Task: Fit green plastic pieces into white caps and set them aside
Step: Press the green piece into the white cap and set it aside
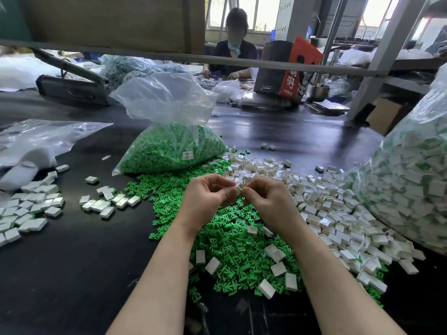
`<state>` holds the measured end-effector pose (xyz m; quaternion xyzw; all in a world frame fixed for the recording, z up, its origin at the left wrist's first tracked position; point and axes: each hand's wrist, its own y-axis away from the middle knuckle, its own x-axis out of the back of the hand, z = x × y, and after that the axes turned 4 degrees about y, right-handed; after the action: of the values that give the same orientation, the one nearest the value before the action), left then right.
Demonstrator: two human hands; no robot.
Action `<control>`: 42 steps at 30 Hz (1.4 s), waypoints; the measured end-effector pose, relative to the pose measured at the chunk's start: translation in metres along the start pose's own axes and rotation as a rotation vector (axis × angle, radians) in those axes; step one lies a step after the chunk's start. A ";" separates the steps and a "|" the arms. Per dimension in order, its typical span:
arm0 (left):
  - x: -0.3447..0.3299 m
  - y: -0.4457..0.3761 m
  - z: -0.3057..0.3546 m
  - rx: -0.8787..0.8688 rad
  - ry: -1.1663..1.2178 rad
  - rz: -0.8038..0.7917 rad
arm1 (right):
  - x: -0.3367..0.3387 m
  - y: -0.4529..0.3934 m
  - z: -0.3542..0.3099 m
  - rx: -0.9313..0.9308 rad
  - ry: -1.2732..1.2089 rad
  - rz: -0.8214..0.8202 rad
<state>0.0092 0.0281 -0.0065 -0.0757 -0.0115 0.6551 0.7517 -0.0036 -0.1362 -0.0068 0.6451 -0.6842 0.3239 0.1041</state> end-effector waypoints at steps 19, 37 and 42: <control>0.005 0.002 -0.011 0.038 -0.115 -0.151 | 0.008 0.003 0.011 -0.005 0.087 -0.217; 0.005 0.000 -0.015 -0.005 -0.211 -0.163 | 0.006 0.006 0.011 0.043 0.154 -0.230; 0.004 0.000 -0.016 -0.032 -0.197 -0.155 | 0.004 0.007 0.011 0.037 0.122 -0.211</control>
<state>0.0114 0.0305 -0.0229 -0.0216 -0.1016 0.5989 0.7940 -0.0081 -0.1467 -0.0154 0.6945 -0.5988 0.3622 0.1670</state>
